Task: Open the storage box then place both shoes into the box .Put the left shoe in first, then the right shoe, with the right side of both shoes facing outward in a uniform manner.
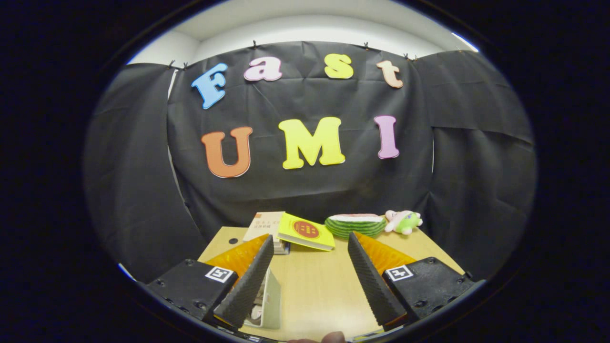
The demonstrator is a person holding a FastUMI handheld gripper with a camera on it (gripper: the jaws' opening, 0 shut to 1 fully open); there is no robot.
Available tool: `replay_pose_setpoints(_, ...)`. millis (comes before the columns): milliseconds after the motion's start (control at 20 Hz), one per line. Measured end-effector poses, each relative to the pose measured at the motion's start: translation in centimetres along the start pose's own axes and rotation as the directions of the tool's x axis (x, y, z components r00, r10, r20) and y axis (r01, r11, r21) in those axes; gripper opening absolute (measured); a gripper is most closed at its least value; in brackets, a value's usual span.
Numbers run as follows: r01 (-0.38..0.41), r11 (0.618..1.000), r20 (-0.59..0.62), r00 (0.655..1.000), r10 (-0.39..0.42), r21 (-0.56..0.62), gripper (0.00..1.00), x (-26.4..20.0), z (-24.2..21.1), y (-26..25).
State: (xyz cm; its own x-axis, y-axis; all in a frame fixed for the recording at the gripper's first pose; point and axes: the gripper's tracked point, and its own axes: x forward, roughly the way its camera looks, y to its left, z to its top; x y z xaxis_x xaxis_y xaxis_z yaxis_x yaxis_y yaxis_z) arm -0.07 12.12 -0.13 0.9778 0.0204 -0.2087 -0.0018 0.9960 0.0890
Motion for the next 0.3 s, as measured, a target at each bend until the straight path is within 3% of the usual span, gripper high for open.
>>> replay_pose_setpoints(300, 0.011, 1.0, 0.013, 1.0, -0.01, -0.009, 1.0, 0.11, 0.48, -0.93)
